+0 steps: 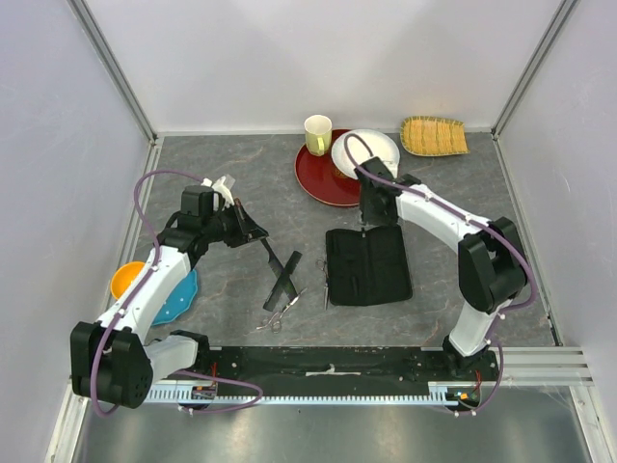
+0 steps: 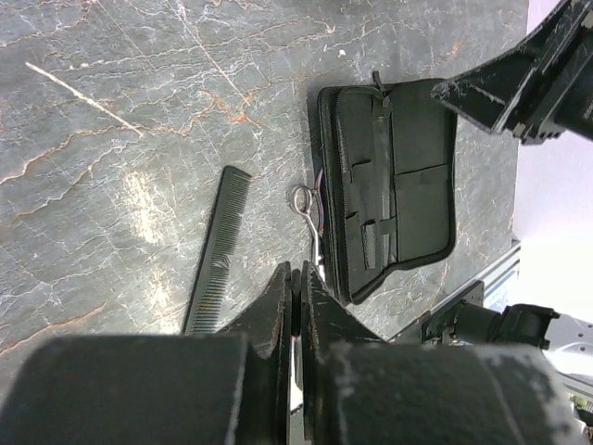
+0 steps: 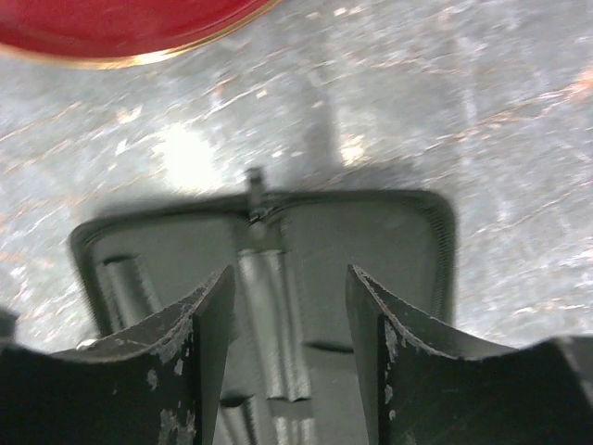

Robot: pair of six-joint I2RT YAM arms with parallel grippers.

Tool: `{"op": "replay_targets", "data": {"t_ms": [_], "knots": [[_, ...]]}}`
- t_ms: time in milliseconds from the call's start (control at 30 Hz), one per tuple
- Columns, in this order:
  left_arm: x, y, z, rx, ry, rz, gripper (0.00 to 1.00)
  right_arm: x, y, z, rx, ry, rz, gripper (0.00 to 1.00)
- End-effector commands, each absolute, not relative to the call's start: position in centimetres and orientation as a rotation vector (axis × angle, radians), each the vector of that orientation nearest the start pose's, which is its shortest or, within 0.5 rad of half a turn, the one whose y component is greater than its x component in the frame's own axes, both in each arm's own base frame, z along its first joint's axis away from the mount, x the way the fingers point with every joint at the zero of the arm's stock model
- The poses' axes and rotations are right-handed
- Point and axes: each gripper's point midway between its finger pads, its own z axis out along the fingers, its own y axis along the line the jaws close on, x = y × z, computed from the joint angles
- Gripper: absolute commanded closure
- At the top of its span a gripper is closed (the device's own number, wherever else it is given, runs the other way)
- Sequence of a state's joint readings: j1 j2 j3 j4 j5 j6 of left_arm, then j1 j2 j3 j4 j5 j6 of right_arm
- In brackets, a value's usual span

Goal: Sort the hair-cutting tools

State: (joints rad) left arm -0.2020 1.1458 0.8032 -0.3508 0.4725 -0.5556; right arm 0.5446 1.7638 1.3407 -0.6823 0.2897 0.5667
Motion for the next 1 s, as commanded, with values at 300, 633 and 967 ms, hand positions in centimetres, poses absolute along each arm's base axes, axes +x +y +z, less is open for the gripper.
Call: {"op": "replay_targets", "data": {"t_ms": [300, 633, 967], "knots": [[28.1, -18.1, 17.7, -0.032, 2.294, -1.111, 0.98, 34.7, 10.4, 2.9, 0.26, 2.74, -0.219, 0.55], [28.9, -18.1, 16.7, -0.008, 2.316, -1.09, 0.98, 28.8, 5.4, 3.8, 0.579, 2.655, -0.229, 0.62], [30.2, -16.3, 16.2, -0.069, 2.329, -0.925, 0.98, 31.3, 11.5, 13.0, 0.398, 2.482, 0.052, 0.36]]}}
